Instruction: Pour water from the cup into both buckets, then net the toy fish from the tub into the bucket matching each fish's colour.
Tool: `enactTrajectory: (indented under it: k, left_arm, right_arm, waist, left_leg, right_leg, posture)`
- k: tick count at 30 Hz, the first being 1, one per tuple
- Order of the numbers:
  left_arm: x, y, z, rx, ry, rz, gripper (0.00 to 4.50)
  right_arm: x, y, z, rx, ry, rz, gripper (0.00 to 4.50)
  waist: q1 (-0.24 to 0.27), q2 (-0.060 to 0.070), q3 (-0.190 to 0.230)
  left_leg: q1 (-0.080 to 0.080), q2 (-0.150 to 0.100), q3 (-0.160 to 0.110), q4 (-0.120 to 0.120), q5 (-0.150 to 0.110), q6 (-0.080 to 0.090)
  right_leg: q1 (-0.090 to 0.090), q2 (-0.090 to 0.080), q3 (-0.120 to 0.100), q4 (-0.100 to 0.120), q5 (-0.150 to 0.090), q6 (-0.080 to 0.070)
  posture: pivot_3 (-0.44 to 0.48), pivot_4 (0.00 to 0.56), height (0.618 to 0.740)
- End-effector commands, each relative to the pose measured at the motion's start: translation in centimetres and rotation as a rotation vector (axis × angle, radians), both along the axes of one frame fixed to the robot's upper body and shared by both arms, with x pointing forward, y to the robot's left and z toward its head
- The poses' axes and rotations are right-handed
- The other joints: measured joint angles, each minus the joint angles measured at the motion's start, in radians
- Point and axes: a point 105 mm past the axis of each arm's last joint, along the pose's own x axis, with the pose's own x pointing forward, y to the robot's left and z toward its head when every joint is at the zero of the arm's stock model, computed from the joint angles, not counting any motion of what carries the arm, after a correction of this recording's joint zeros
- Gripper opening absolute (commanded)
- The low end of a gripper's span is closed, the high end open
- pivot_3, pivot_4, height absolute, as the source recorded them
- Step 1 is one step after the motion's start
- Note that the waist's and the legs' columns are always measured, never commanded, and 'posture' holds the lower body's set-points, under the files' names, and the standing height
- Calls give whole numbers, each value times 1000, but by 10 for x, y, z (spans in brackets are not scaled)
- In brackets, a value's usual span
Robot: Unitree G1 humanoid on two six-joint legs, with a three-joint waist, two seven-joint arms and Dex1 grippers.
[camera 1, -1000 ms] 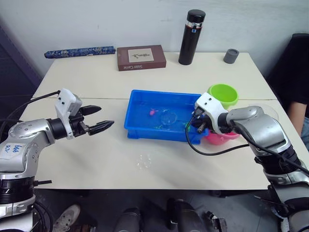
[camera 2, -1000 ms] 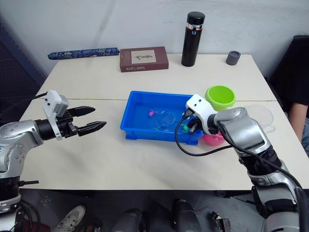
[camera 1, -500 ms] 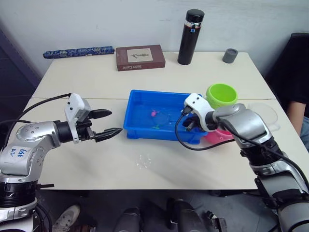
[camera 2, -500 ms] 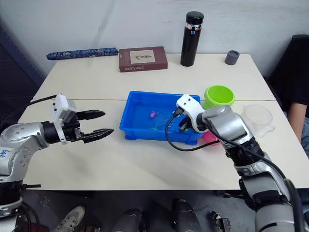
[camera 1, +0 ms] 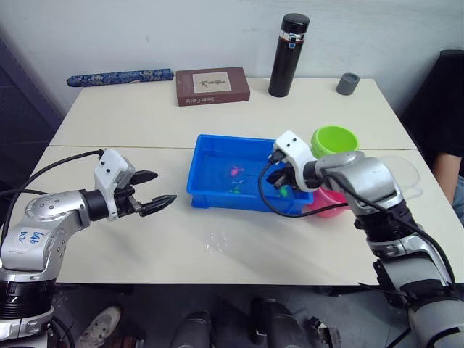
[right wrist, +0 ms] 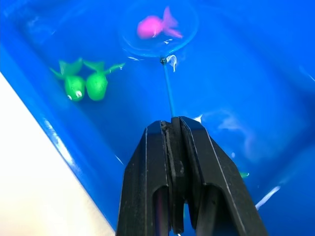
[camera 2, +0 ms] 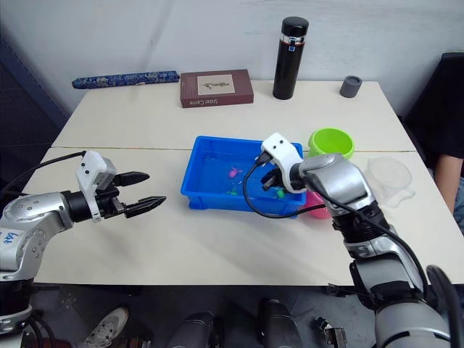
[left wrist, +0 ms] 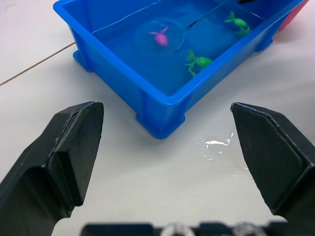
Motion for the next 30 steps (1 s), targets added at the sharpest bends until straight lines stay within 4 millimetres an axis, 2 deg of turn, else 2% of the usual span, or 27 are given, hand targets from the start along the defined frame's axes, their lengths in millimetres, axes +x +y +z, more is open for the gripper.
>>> enactTrajectory:
  k: [1, 6, 15, 19, 21, 25, 30]
  left_arm:
    - [0, 2, 12, 23, -55, -5, 4455]
    - [5, -4, 16, 23, -72, -42, 4455]
    - [16, -22, 21, 34, -81, -155, 4455]
    - [20, -45, 26, 43, -103, -286, 4455]
    - [21, -49, 26, 52, -106, -322, 4455]
    - [23, -68, 29, 60, -128, -464, 4455]
    - [32, -79, 29, 69, -146, -540, 4455]
  right_arm:
    - [-9, -4, 23, 57, -47, 32, 0]
    - [-27, -14, 33, 99, -66, 79, 0]
    - [-33, -44, 42, 116, -175, 2, 0]
    - [-43, -79, 61, 116, -267, -87, 0]
    - [-47, -86, 67, 119, -304, -100, 0]
    - [-67, -133, 80, 32, -367, -240, 0]
    - [-96, -163, 84, -104, -424, -319, 0]
  waist:
    - [0, 0, 0]
    - [2, 0, 0]
    - [3, 0, 0]
    - [12, 0, 0]
    - [13, 0, 0]
    - [15, 0, 0]
    - [25, 0, 0]
  left_leg:
    - [0, 0, 0, 0, 0, 0]
    - [0, 0, 0, -1, 0, 0]
    - [0, 0, 0, -2, 0, 0]
    - [-1, 0, 0, -2, 0, 0]
    - [-1, 0, 0, -3, 0, 0]
    - [-1, 0, 0, -4, 0, 1]
    - [-1, 0, 1, -4, 0, 1]
  right_leg:
    - [0, 0, 0, 0, 0, 0]
    - [0, 0, 0, -2, 0, 0]
    - [0, 0, 0, -3, 0, 0]
    - [0, 0, -1, -4, 0, 0]
    - [1, 0, -1, -5, 0, 1]
    - [1, 1, -2, -6, 0, 1]
    - [1, 1, -1, -6, 0, 1]
  posture:
    - [0, 150, 740]
    - [0, 150, 740]
    - [0, 150, 740]
    - [0, 150, 740]
    - [0, 150, 740]
    - [0, 150, 740]
    - [0, 150, 740]
